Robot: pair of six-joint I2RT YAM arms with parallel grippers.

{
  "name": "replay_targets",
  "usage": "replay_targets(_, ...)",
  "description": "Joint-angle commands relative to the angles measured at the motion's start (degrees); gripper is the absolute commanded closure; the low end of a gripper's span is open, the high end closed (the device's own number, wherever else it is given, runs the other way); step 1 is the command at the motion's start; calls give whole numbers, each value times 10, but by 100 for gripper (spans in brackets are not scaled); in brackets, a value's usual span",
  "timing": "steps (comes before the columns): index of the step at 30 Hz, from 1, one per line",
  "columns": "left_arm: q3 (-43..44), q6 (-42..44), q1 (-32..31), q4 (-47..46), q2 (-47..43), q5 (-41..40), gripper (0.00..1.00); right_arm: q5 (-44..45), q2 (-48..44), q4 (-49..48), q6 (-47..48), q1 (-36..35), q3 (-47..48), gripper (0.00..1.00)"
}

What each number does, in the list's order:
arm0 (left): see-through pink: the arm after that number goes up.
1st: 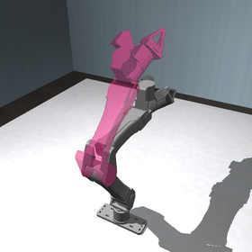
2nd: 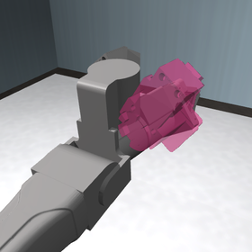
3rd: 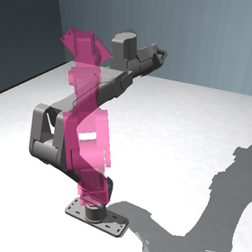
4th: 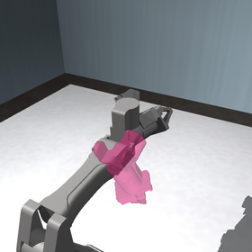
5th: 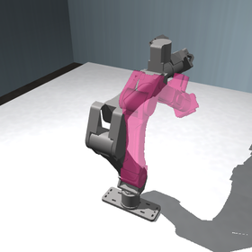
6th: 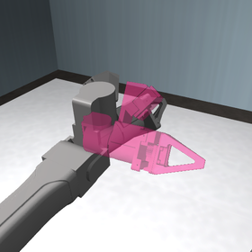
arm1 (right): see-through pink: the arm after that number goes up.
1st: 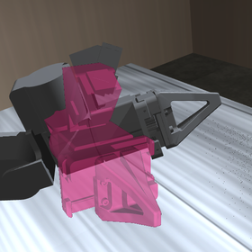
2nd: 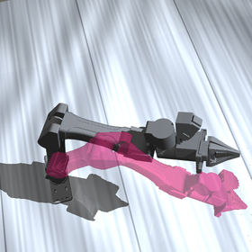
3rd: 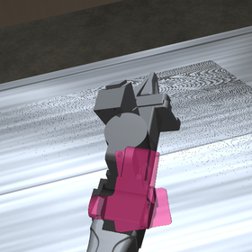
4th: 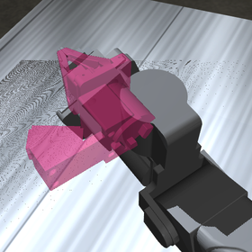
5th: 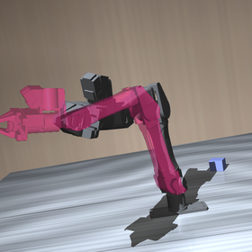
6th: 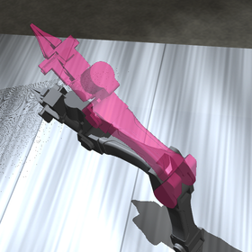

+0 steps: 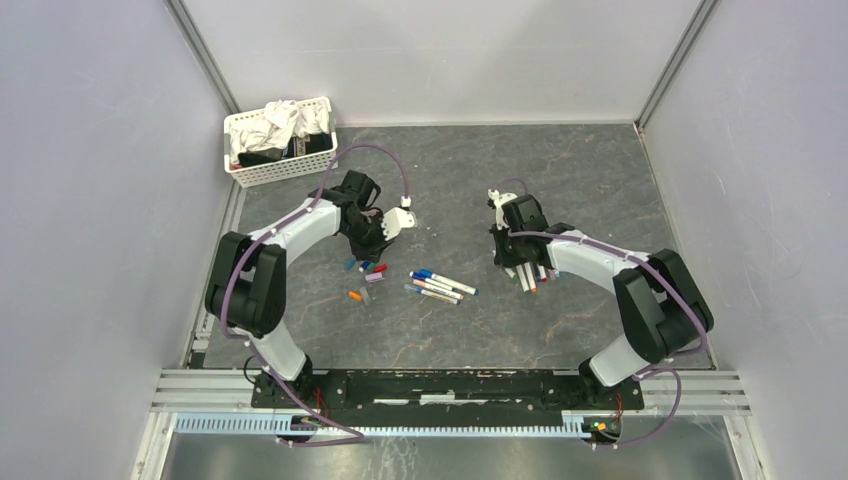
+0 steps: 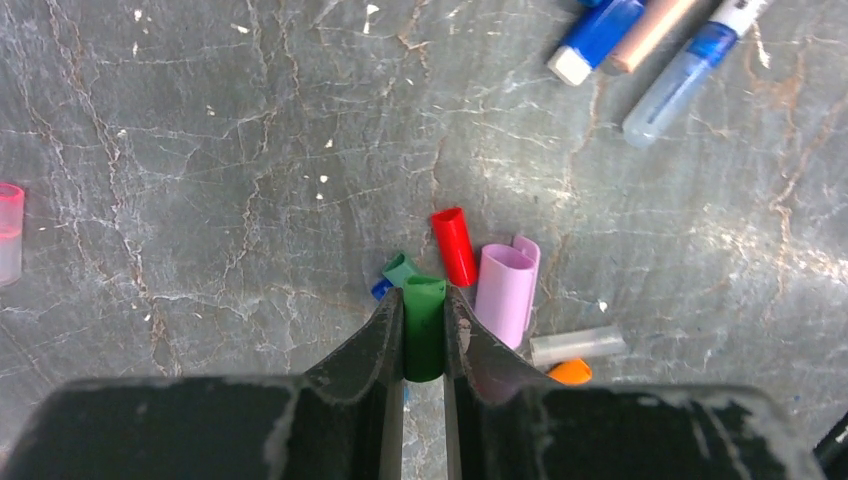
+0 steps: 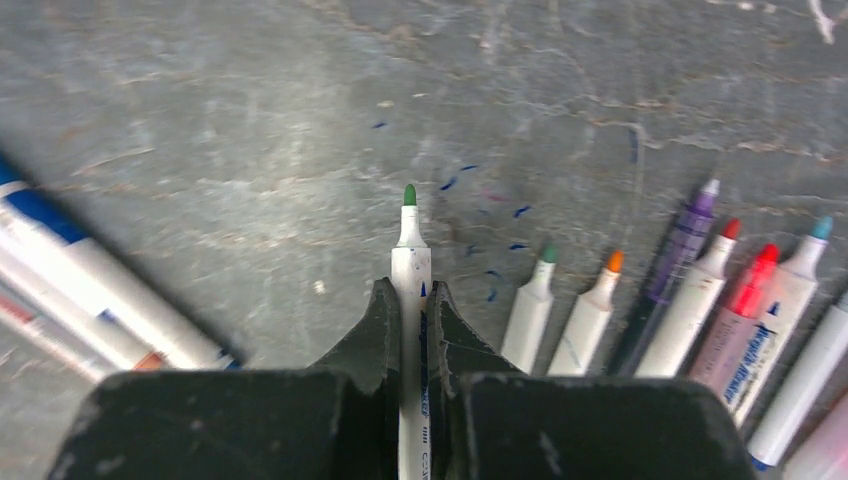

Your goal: Open the pen caps

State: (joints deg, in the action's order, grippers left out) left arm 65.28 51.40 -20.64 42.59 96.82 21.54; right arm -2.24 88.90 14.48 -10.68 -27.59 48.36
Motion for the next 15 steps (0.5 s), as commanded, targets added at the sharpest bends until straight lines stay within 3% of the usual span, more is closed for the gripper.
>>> replay_targets(1,10,-53,-1,-36,19,-23,88,91,18,-37,-14,0,-8,100)
replay_targets(3,5,-49,-1,-35,20,-15,82,91,24,-39,-13,0,-9,99)
replay_targets(6,-1,-50,-1,-35,18,-5,71,93,34,-37,-12,1,-10,85)
replay_targets(8,1,-49,0,-30,15,0,65,90,35,-39,-13,1,-17,80)
replay_targets(10,7,-48,-1,-17,10,9,53,83,34,-42,-16,0,-22,74)
replay_targets(15,33,-48,-1,15,-8,38,35,38,31,-48,-37,0,-32,69)
